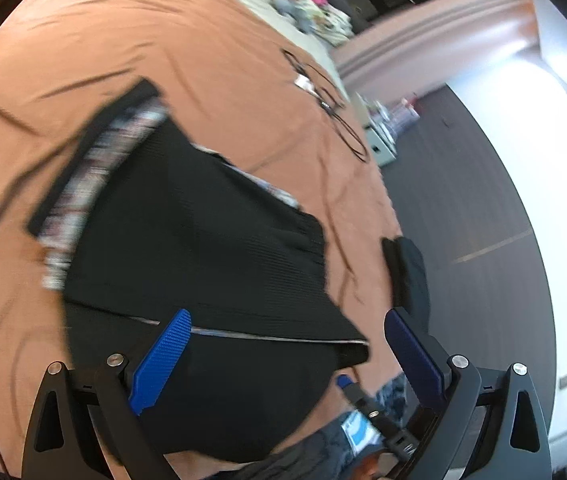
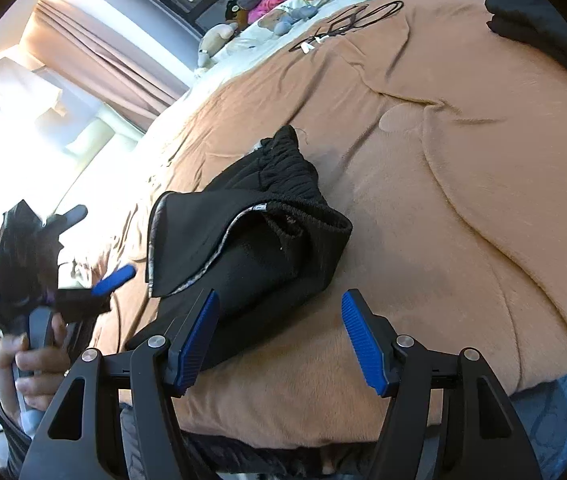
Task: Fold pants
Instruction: 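Lower the folded end onto the shorts and open the left tool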
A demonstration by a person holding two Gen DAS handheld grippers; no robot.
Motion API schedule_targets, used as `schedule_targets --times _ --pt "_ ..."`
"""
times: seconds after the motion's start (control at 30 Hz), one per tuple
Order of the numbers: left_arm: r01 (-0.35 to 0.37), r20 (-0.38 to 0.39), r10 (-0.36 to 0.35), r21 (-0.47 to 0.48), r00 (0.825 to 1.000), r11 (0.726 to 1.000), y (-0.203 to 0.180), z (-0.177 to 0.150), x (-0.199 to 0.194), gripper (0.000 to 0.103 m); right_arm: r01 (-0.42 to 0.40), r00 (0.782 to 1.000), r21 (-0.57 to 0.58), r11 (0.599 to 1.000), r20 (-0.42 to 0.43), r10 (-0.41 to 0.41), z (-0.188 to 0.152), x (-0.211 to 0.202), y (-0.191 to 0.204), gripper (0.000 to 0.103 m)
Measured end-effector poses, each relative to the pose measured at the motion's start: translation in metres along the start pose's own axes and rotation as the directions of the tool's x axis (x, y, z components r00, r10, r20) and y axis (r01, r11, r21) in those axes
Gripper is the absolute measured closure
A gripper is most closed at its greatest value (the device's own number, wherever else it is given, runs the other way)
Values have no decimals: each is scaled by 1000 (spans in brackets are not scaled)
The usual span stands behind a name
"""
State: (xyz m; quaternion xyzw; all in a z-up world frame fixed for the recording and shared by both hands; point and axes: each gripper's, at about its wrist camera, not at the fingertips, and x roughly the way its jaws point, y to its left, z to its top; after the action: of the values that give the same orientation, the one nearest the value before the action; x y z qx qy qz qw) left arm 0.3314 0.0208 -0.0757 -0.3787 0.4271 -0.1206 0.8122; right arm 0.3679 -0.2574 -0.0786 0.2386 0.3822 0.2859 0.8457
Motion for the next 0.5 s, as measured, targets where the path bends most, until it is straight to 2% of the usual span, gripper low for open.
schedule_targets --times 0.27,0.5 --pt "-60 32 62 -70 998 996 51 4 -24 5 28 1000 9 1000 8 -28 6 9 8 41" --pt "-78 17 81 -123 997 989 89 5 -17 5 53 999 -4 999 10 -53 10 14 13 41"
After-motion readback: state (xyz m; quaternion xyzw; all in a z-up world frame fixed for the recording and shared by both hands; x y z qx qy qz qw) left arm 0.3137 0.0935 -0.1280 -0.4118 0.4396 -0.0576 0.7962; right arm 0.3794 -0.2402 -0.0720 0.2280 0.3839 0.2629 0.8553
